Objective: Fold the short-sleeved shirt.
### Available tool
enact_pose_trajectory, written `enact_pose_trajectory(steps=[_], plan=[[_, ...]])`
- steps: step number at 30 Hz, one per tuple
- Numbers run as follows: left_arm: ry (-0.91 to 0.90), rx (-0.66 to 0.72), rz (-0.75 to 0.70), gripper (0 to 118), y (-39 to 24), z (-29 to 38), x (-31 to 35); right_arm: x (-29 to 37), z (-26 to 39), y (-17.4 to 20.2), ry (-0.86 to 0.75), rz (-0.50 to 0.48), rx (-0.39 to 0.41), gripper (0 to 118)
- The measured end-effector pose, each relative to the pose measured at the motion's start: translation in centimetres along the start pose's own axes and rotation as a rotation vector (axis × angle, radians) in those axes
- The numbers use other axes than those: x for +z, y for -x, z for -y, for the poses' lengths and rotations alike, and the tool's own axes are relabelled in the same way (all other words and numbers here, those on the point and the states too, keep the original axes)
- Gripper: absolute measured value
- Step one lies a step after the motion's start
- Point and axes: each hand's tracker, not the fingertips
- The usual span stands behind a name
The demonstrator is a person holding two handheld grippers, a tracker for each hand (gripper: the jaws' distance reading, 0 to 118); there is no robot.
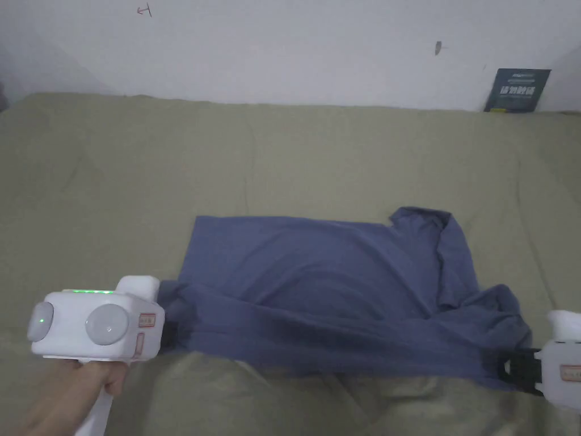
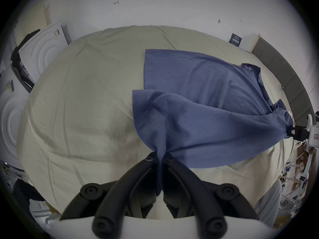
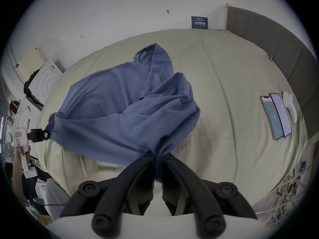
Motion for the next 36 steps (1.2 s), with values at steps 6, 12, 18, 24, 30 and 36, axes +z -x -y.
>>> enact_pose_trajectory(steps=[6,12,18,24,30,36], plan=[[0.014,0.034,0.018,4,0.5,4.6,2.8,1.7,3.3,-1.4,0.038,-0.021,0.009,10],[0.027,0.045,0.028,4,0.6,9.1,5.4,3.1,7.0,-2.6,0.063,-0.033,-0.014,10],[0.043,0.05,0.025,4,0.3,11.3,6.0,2.7,8.9,-2.7,0.099,-0.024,-0.021,10],[0.072,0.084,-0.024,117,1.1,11.2,5.2,3.1,8.6,-2.7,0.12,0.03,0.026,115],[-0.04,0.142,-0.002,115,3.4,9.3,9.1,7.8,6.5,-3.5,-0.016,0.013,-0.006,116],[-0.131,0.11,0.046,3,1.8,5.2,10.2,8.4,1.4,-2.1,-0.176,-0.03,-0.061,1]])
